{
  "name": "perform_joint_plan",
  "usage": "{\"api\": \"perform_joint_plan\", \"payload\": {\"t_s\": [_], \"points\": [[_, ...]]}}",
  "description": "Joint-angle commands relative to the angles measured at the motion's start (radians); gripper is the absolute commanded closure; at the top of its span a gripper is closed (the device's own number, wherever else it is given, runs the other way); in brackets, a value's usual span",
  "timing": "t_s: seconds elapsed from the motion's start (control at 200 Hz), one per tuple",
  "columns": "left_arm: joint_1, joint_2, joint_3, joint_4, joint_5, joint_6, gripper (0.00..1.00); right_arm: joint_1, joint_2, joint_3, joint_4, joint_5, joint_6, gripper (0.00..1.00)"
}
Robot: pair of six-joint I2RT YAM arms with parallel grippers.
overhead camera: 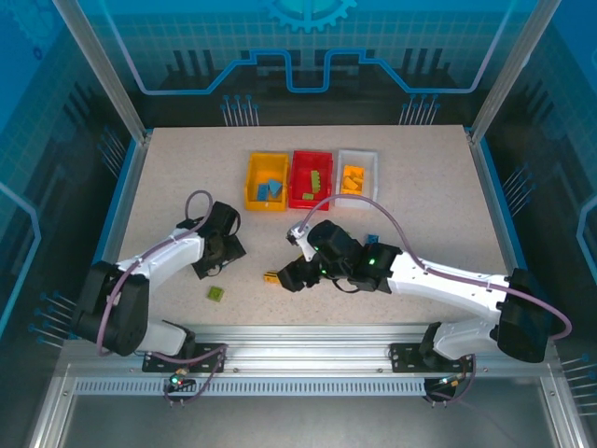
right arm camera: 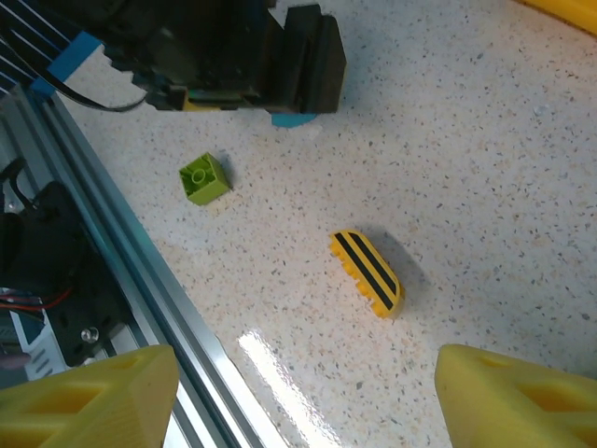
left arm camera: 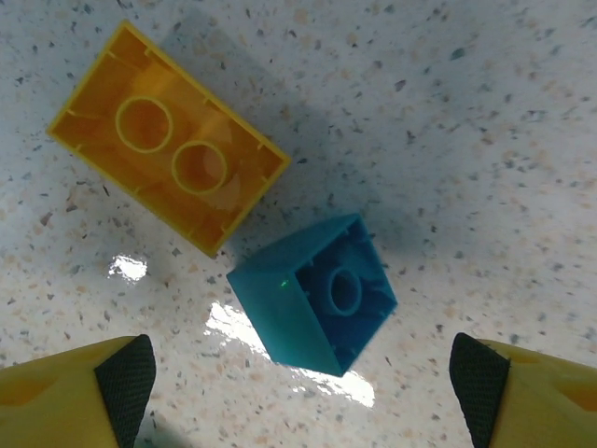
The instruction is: Sort the legos into containers by color
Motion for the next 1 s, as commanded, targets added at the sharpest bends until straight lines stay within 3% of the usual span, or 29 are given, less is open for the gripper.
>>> {"api": "perform_joint_plan", "payload": {"t_s": [0.0,0.16,0.38,0.75,0.995], "points": [[0.014,0.015,-0.031,0.088,-0.008,0.052,0.13,0.009,-0.007,0.010,0.033,-0.003,0.018,0.25],[0.015,0.058,-0.037,0.170,0.002,0.069,0.19,0.011,0.019,0.023,0.033,-0.012,0.030,0.26],[0.016,0.107,-0.043,0.208,0.013,0.078,0.37,0.013,0.009,0.001,0.042,-0.007,0.052,0.27],[0.001,-0.002,-0.060,0.262,0.081,0.114,0.69,0.014,-0.008,-0.005,0.023,0.039,0.059,0.28],[-0.095,-0.079,0.155,0.162,0.080,0.153,0.72,-0.056,-0.154,-0.104,0.034,0.156,0.130,0.29]]}}
